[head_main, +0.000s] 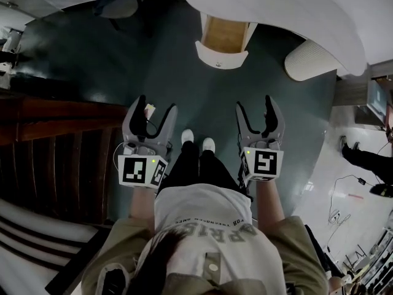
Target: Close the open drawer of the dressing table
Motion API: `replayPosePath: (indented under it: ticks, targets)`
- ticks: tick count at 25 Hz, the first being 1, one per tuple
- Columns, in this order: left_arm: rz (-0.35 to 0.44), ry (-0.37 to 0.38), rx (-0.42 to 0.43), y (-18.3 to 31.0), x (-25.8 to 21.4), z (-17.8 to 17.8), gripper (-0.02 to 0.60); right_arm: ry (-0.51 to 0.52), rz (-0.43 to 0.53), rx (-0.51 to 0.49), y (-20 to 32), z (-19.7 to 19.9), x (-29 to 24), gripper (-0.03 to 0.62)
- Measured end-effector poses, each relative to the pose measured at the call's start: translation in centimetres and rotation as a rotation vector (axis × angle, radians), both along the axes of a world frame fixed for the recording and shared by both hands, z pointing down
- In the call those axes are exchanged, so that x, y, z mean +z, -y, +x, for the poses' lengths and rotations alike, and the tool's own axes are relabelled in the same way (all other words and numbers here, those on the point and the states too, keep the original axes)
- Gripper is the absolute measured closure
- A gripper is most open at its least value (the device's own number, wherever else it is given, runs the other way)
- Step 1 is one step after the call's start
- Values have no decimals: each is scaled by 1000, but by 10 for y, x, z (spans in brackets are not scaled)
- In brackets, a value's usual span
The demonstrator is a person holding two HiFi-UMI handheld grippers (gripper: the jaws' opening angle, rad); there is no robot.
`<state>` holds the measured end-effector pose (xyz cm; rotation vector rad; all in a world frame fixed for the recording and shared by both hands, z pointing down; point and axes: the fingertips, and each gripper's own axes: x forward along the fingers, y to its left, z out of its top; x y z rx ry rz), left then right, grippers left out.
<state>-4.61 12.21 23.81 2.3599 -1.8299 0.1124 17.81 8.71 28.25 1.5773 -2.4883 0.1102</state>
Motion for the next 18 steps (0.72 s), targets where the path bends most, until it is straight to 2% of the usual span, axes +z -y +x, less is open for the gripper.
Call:
replayPosePath:
  ticks: [3,6,13,18]
  targets:
    - [-10,17,-10,12,11,-5,249,-15,-45,7,15,-6,19,283]
    - [-7,33,-1,26,17,-9,249,1,-22,4,33,-16,35,283]
    - [-26,-1,46,63,41,-29,249,12,-74,53,67,-40,82,283]
    - [-24,20,78,94,59,-32,249,0,-130,77,93,-51,127,283]
